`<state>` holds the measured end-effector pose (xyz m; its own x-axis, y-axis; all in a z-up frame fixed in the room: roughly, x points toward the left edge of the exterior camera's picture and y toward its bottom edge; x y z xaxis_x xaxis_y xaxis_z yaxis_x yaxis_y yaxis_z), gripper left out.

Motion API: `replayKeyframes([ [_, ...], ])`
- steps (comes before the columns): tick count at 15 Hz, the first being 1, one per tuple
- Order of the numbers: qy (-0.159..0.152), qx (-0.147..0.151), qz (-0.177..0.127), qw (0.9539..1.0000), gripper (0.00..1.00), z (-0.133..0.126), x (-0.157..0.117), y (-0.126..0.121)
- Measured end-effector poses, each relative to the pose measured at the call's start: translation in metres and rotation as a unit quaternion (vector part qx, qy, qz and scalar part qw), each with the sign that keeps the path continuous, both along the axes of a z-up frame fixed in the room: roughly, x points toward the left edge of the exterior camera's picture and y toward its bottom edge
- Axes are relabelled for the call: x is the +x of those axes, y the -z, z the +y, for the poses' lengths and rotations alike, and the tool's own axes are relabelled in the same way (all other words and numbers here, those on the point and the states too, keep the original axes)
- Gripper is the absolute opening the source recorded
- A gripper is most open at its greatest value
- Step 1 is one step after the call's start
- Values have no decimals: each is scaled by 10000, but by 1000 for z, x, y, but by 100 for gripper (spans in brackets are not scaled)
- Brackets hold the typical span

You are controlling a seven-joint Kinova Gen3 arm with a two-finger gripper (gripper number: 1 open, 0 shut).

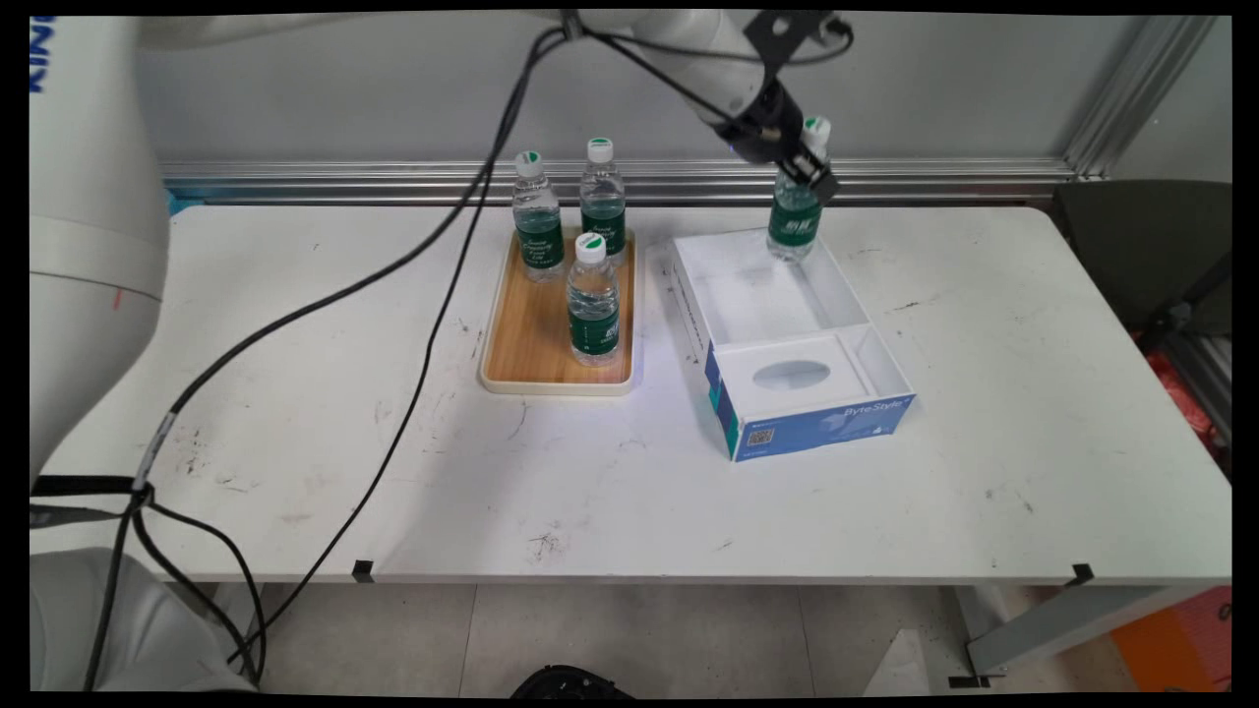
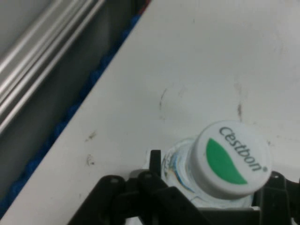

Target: Place the picked object on the tray

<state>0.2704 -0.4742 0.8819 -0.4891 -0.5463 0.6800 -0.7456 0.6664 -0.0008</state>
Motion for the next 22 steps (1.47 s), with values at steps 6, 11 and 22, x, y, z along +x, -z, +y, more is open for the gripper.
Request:
replayKeyframes([
  [6, -207, -98, 256, 9994, 0, 30, 20, -59],
  [11, -383, -145, 313, 9987, 0, 61, 46, -101],
  [22, -843, -68, 120, 9963, 0, 130, 151, -152],
])
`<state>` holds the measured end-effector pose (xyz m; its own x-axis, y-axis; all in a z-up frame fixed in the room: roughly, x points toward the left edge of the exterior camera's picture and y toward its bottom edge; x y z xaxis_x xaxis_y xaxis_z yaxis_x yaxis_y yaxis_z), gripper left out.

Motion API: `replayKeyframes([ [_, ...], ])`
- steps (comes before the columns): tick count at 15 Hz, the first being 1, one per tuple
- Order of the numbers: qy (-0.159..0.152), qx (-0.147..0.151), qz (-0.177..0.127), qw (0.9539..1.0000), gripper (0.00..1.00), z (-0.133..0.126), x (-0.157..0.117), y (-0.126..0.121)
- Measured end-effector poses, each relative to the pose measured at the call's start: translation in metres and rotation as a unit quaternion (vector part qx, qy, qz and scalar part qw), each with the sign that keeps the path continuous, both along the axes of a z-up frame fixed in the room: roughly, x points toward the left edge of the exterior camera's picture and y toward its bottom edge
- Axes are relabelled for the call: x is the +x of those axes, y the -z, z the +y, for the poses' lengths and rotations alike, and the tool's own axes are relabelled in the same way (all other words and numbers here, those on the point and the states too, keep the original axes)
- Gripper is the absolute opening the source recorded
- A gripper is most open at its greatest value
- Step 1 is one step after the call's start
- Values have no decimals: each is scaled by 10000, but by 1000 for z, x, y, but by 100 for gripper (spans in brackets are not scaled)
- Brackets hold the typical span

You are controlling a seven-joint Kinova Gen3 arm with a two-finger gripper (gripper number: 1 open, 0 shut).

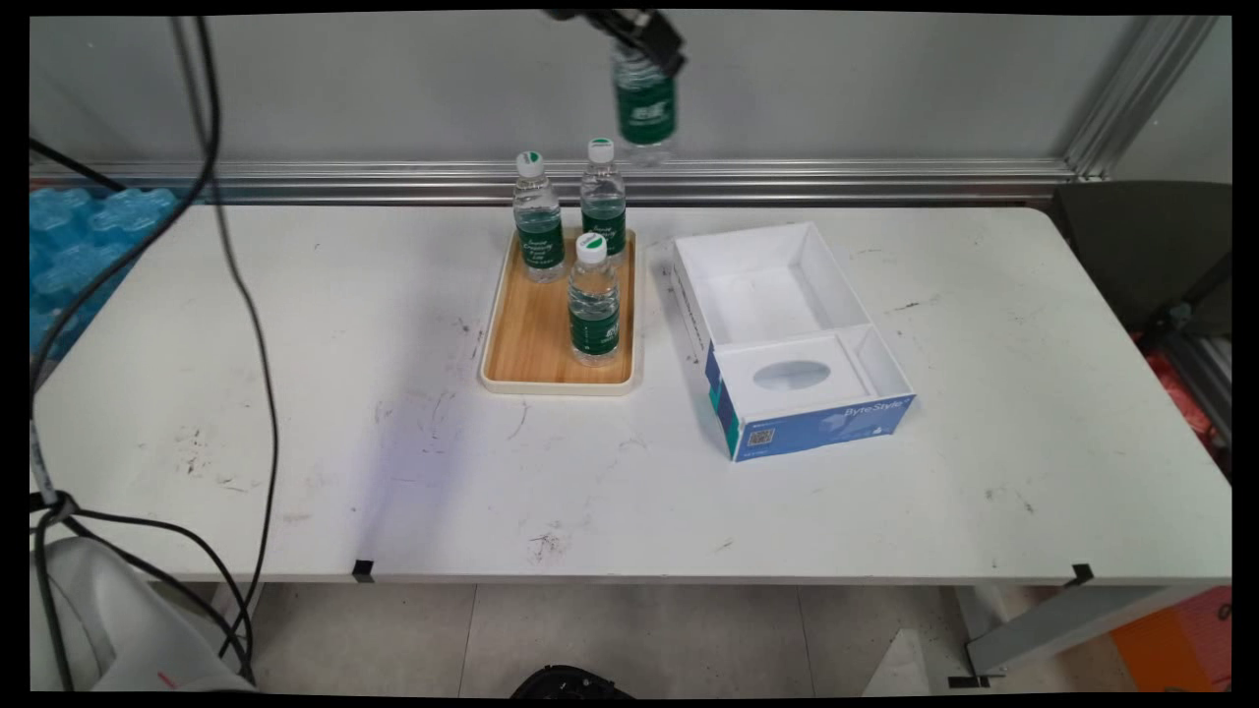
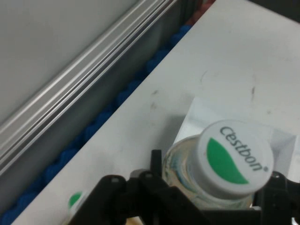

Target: Place the picked object on the tray

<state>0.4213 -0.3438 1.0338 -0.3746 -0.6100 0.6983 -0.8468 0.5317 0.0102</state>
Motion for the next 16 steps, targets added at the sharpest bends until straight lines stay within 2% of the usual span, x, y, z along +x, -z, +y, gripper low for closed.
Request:
replayKeyframes([
  [3, -150, 110, -71, 9998, 0, 18, 36, -1],
  [7, -255, 250, -135, 9993, 0, 34, 66, 9],
  [11, -264, 372, -210, 9987, 0, 49, 90, 36],
  [16, -79, 432, -323, 9985, 0, 55, 106, 80],
])
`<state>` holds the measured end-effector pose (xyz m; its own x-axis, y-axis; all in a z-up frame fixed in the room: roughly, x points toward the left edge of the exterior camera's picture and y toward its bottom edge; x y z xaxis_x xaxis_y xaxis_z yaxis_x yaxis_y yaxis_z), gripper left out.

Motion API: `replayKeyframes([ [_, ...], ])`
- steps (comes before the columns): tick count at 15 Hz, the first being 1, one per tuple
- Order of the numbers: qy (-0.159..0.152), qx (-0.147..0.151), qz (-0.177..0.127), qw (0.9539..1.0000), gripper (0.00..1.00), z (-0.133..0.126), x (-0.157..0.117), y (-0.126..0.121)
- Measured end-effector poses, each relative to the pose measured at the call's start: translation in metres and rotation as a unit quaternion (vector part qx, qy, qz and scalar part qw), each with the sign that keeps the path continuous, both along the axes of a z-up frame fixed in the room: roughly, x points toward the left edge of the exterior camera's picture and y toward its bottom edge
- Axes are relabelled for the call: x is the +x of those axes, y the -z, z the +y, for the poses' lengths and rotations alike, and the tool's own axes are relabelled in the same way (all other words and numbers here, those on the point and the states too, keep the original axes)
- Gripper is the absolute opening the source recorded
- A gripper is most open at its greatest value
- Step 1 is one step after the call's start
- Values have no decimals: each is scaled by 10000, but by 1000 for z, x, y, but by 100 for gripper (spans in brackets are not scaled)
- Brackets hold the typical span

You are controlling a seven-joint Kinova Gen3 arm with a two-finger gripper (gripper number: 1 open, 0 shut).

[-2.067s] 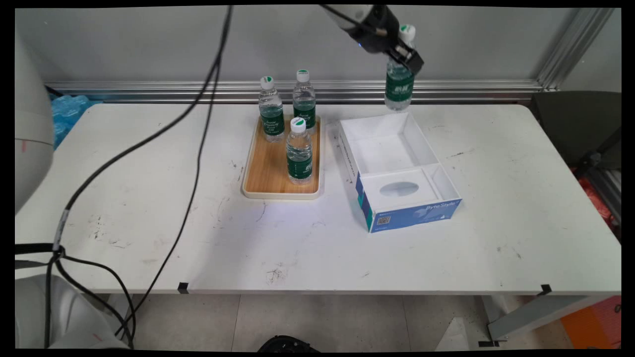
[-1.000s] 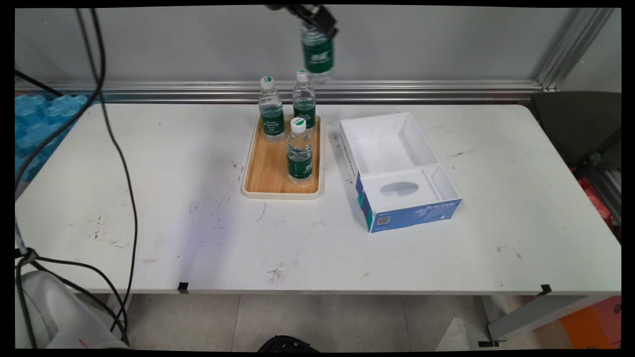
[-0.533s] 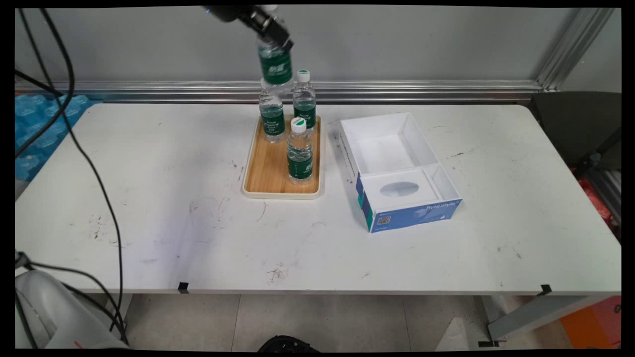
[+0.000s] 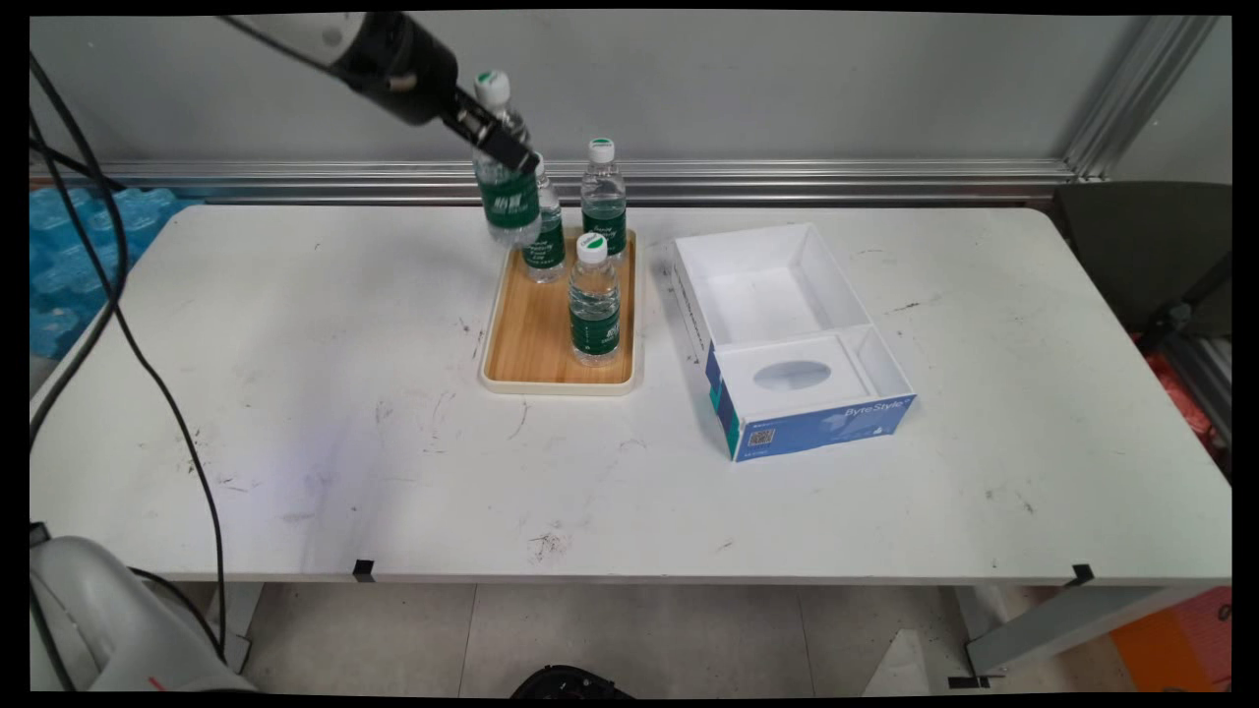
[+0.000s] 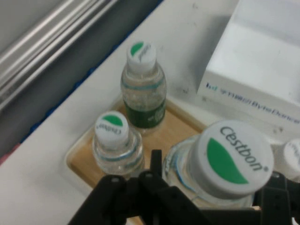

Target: Place the picked object on the tray

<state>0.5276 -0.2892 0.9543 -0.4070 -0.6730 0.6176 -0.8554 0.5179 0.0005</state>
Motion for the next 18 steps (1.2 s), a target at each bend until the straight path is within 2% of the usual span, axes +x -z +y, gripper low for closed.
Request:
replayKeyframes([
  [11, 734, 131, -59, 9972, 0, -9, 10, 91],
  [18, 990, 109, -14, 9950, 0, -19, 6, 125],
])
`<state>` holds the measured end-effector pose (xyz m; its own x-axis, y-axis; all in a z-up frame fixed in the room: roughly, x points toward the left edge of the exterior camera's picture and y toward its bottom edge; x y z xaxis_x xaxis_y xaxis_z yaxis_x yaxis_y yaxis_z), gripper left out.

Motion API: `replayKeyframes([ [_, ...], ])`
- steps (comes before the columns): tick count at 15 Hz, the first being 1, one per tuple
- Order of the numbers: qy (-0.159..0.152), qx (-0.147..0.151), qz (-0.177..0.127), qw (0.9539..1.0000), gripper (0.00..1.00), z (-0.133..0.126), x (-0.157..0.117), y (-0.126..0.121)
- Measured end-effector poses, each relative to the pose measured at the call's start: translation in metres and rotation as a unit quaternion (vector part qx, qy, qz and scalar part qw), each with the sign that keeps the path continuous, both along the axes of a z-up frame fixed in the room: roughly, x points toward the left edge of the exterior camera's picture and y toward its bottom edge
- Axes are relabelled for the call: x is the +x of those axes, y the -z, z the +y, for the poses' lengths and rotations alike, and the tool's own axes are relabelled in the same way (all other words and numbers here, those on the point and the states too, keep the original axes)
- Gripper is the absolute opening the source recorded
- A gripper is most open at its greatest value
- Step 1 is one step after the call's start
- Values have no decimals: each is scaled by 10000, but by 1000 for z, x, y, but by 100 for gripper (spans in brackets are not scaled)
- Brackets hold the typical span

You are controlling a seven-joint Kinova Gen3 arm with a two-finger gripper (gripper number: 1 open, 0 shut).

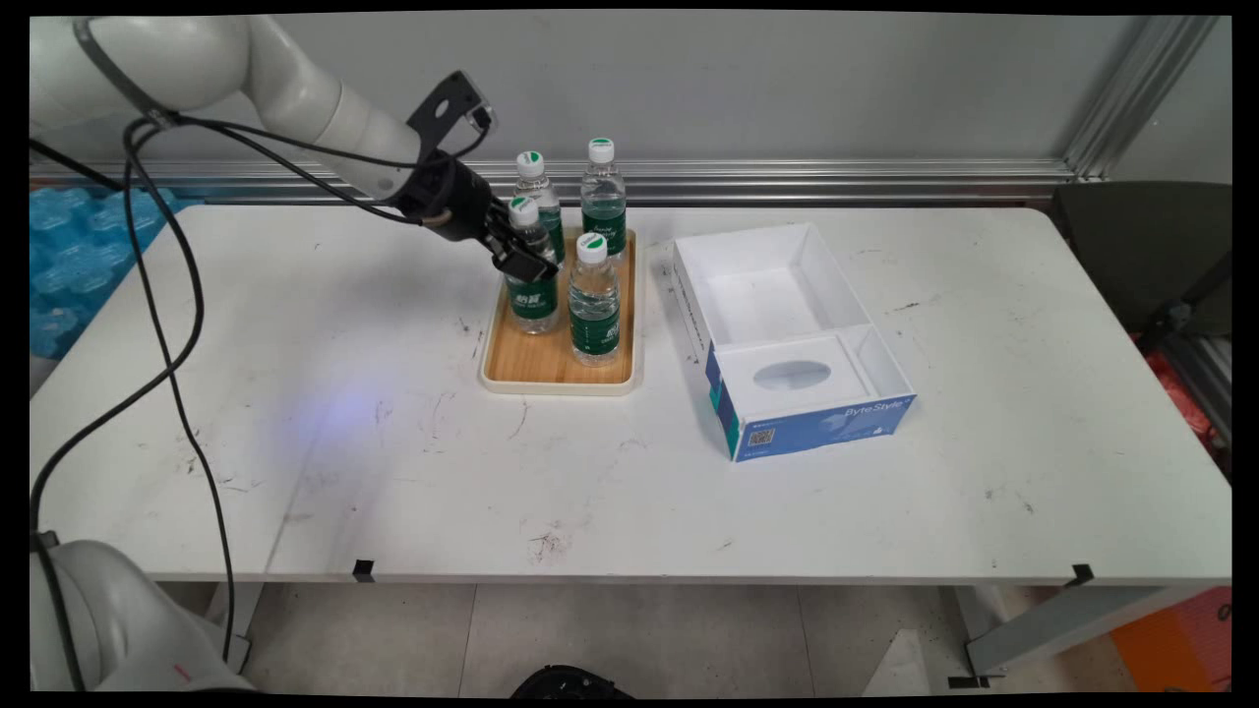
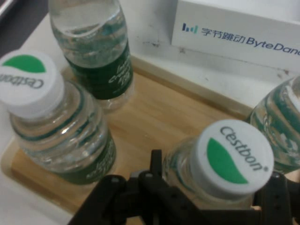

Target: Place the picked object on the tray

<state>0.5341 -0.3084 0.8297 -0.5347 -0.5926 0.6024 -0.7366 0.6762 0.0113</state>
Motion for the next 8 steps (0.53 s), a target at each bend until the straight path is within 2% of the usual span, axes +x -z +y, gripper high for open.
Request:
replayKeyframes([
  [4, 100, -32, 15, 9999, 0, -3, 0, 9],
  [5, 126, -42, 21, 9999, 100, -3, 0, 11],
  [8, 187, -65, 36, 9998, 100, -2, 1, 15],
])
